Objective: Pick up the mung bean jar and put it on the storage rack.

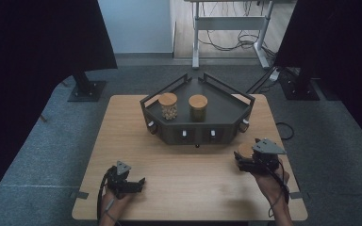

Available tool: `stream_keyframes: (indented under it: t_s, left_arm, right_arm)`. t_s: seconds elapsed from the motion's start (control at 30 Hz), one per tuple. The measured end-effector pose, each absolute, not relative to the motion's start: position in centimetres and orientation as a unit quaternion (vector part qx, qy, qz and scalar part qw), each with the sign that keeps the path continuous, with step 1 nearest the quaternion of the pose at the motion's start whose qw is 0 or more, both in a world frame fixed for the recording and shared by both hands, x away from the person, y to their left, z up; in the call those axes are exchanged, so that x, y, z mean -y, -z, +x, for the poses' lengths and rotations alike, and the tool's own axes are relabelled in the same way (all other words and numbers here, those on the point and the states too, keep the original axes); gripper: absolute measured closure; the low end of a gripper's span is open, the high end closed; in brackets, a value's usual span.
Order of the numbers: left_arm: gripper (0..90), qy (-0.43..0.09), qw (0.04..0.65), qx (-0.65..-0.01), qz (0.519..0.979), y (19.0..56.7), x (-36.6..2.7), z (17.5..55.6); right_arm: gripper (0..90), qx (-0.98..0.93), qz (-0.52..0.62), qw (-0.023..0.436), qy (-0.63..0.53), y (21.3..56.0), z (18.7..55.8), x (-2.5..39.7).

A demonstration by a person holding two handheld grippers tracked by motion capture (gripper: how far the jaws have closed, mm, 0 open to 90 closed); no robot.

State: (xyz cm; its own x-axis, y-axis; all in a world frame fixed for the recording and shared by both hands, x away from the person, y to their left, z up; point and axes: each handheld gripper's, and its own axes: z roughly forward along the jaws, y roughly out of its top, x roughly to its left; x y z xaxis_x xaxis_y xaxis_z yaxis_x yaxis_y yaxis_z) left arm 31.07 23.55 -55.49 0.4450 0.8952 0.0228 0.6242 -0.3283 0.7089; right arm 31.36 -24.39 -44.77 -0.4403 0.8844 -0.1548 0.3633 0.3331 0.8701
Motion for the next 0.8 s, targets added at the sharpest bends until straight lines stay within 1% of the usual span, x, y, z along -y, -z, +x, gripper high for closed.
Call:
stream_keyframes:
  t_s: [0.8]
  left_arm:
    - [0.6, -0.211, 0.321, -0.483, 0.787, 55.5, -23.5, 31.1]
  right_arm:
    - [8.2, -0.742, 0.433, 0.322, -0.398, 47.1, 30.6, 25.3]
